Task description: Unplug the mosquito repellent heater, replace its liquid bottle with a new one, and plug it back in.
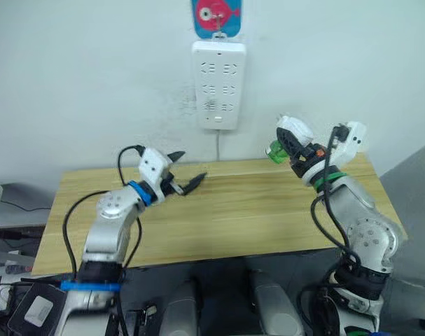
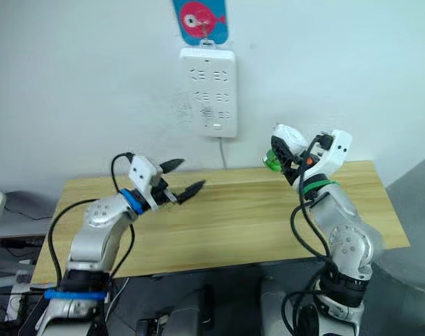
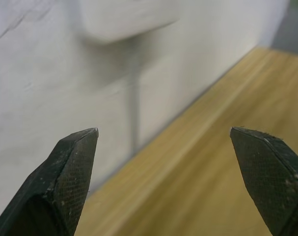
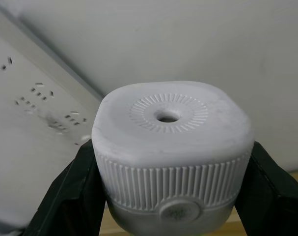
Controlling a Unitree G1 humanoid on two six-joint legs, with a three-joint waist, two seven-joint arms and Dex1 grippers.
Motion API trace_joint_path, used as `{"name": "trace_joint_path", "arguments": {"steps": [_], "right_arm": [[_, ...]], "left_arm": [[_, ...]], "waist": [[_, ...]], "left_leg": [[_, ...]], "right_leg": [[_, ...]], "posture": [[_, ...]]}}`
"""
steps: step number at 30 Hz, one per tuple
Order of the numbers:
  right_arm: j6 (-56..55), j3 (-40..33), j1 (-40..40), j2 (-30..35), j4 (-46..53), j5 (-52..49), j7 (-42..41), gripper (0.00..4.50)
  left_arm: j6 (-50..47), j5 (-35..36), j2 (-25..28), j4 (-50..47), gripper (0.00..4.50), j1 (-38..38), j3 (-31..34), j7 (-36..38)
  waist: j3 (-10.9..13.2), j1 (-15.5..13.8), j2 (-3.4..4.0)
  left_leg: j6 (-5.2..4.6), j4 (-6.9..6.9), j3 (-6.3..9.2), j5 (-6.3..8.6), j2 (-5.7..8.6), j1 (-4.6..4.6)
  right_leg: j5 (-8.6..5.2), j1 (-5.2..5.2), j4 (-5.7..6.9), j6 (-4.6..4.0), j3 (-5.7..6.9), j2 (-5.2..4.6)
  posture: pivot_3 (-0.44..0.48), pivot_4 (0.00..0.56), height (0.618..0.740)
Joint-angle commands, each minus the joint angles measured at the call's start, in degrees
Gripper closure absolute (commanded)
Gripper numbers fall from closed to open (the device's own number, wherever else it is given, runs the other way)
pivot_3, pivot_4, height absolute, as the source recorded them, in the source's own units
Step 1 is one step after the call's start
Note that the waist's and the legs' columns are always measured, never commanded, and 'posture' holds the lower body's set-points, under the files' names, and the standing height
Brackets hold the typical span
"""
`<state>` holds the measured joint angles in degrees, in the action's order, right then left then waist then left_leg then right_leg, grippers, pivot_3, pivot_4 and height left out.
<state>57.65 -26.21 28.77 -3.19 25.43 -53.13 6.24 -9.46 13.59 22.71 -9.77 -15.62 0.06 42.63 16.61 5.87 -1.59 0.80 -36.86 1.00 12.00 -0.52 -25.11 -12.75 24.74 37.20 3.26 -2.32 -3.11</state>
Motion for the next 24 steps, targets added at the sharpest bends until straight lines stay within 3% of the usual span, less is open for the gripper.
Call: {"name": "trace_joint_path", "arguments": {"steps": [1,7,12,19,22,24], "right_arm": [[1.3,-3.9,2.2,0.0,-0.3,-15.3,8.0,1.52],[-1.2,0.3,1.1,2.3,0.7,-31.0,19.0,1.52],[-5.1,6.0,-1.0,4.5,3.4,-37.0,23.9,1.52],[-11.3,11.3,-3.9,8.4,5.8,-41.0,26.6,1.52],[-13.4,12.4,-5.1,10.4,6.0,-41.6,26.5,1.52],[-14.8,12.8,-5.6,11.8,5.8,-41.9,26.4,1.52]], "left_arm": [[0.7,-1.3,-3.0,-10.0,0.00,1.3,-5.7,-2.9],[0.9,-6.6,-9.5,-8.7,0.00,-1.0,-12.0,-9.7],[1.4,-7.8,-13.4,-6.2,0.00,-4.9,-13.4,-12.4],[2.8,-7.1,-14.8,-4.9,0.00,-6.9,-13.7,-12.4],[3.4,-6.8,-14.8,-5.0,0.58,-7.0,-13.6,-12.3],[3.5,-6.7,-14.8,-5.0,1.21,-7.0,-13.5,-12.3]], "waist": [[0.0,-0.8,0.01],[0.0,-1.0,0.00],[0.0,-0.9,0.01],[0.0,-0.8,0.00],[0.0,-0.8,0.00],[0.0,-0.8,0.00]], "left_leg": [[-0.01,-0.08,-0.03,0.00,0.03,0.02],[-0.10,-0.12,-0.18,-0.05,0.07,0.22],[-0.11,-0.05,-0.14,-0.04,-0.12,0.21],[-0.11,-0.07,-0.14,-0.04,-0.18,0.21],[-0.10,-0.07,-0.15,-0.04,-0.19,0.21],[-0.10,-0.08,-0.16,-0.03,-0.20,0.20]], "right_leg": [[0.00,-0.10,-0.10,0.01,0.00,-0.01],[-0.04,-0.41,-0.23,0.09,-0.01,0.25],[-0.06,-0.37,-0.18,0.10,0.02,0.61],[-0.10,-0.35,-0.20,0.16,-0.03,0.86],[-0.10,-0.35,-0.22,0.16,-0.06,0.86],[-0.10,-0.35,-0.23,0.16,-0.07,0.85]], "posture": [[-0.119,0.280,0.740],[-0.113,0.274,0.740],[-0.122,0.267,0.740],[-0.142,0.248,0.740],[-0.148,0.246,0.740],[-0.148,0.246,0.740]]}}
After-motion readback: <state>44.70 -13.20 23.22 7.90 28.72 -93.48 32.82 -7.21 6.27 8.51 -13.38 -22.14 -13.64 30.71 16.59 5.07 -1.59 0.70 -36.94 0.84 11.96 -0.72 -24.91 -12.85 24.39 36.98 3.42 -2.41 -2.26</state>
